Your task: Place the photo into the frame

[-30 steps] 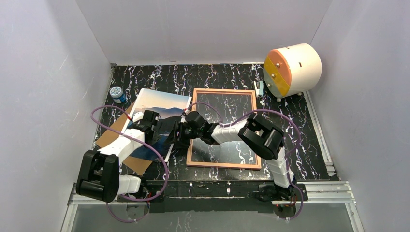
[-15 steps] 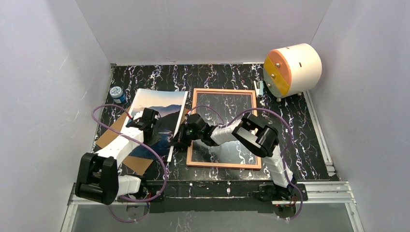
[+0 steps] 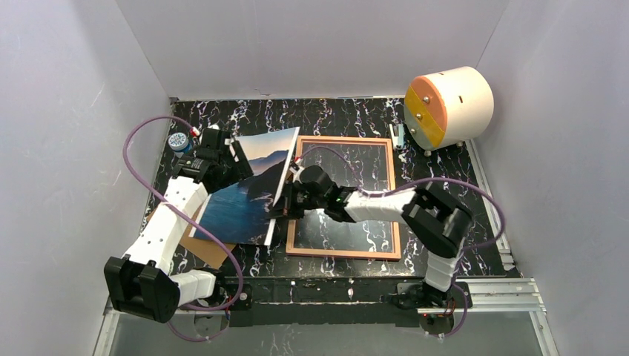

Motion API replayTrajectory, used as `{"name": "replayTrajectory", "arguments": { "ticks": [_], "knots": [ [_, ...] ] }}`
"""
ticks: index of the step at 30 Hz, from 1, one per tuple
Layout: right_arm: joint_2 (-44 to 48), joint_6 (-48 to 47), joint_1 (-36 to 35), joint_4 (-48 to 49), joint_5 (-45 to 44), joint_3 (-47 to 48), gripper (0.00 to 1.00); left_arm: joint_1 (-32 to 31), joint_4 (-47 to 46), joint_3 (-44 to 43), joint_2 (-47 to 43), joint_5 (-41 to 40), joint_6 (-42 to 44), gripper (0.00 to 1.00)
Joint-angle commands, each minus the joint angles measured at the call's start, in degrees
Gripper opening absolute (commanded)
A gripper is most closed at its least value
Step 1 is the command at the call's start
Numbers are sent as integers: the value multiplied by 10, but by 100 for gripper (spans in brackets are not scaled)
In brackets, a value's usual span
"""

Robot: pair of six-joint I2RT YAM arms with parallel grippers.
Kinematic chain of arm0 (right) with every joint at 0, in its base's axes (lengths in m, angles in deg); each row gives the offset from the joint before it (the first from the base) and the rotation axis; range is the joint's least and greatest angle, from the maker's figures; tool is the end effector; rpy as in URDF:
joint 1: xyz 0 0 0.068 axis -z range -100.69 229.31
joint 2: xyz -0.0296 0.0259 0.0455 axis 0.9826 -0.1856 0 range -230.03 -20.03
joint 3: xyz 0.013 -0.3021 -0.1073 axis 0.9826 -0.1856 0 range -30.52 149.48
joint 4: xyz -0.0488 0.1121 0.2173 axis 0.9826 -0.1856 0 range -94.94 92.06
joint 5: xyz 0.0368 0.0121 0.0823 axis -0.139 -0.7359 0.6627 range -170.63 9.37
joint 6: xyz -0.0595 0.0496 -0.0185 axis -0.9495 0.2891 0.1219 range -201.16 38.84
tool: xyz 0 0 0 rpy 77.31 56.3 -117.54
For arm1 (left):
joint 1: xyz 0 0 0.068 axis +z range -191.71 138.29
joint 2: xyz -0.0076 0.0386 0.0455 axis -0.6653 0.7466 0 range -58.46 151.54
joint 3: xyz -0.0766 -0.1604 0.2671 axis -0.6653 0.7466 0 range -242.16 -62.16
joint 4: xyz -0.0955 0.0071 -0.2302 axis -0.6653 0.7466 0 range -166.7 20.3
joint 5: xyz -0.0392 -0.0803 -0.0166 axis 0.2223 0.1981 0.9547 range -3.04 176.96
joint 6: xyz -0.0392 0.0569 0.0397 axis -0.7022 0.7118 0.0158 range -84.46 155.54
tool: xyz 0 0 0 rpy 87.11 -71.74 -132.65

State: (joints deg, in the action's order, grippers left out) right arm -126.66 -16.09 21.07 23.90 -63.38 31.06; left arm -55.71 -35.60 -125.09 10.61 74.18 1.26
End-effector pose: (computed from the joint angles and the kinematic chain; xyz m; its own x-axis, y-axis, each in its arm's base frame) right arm 0.2167 0.3884 0.2370 -0.9539 0.1045 -0.2814 -0.2146 0.4179 0.8828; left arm 0.2374 -0.0435 0.3375 -0.6395 -0.4066 -0.6525 -0.3266 0.9120 -0.2481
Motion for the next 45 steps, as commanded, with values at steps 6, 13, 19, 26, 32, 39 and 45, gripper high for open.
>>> {"name": "replayTrajectory", "arguments": {
  "ticks": [6,13,19,26,32,39,45],
  "knots": [
    [147,-66,0,-100,-5,-119,1,-32,24,-19,30,128,55,82],
    [185,-101,-1,-139,-1,-153,1,-146,-42,-18,62,124,20,98],
    [242,-54,0,-116,13,-228,1,-208,-81,-38,130,106,3,98],
    [304,21,22,4,-8,-348,17,-242,-115,-56,190,108,-23,98],
    [316,25,26,30,-1,-368,13,-318,-80,-127,249,-1,-48,98],
    [353,20,28,35,-23,-393,14,-369,-24,-195,326,-70,-63,98],
    [369,3,29,37,-27,-399,7,-387,39,-258,401,-126,-84,98]
  ]
}}
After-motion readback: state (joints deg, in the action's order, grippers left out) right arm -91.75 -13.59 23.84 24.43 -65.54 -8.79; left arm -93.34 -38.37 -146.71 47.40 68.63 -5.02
